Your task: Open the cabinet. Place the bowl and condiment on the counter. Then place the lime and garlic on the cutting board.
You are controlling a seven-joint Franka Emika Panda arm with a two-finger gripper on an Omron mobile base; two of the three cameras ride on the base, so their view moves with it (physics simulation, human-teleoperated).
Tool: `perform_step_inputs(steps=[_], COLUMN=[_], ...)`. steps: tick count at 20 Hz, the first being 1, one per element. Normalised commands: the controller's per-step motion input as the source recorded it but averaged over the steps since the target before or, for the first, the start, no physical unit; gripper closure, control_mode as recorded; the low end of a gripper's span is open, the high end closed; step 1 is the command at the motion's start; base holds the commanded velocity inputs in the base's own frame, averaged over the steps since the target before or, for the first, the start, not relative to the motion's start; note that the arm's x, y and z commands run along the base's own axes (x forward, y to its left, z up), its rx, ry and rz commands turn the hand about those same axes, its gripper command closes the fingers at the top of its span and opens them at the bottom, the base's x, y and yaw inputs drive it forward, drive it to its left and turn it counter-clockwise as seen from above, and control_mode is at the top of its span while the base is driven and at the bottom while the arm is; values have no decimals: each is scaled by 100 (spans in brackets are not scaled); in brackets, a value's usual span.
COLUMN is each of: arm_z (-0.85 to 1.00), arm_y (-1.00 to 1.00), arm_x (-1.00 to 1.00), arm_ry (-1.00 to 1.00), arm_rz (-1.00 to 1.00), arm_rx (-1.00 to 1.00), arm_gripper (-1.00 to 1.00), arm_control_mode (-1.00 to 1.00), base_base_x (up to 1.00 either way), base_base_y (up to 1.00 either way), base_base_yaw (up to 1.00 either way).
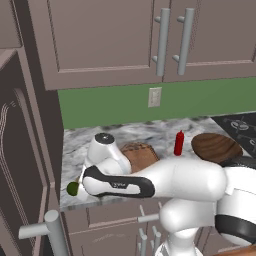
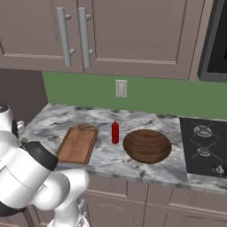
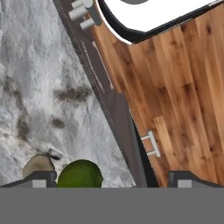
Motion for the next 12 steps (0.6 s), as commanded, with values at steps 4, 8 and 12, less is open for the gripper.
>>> perform_step_inputs(steps=[4,8,12], arm_z=[-18,-12,-7], arm_y=[10,9,13], arm_x=[13,12,5], arm_ry=[-4,-1,0], arm_rz=[0,0,0], arm_rx=[0,0,0], arm_gripper=[-100,-100,-100], arm_control_mode=[-100,-100,-100], base_base_x=[0,0,0], base_base_y=[0,0,0], base_base_yaw=[0,0,0])
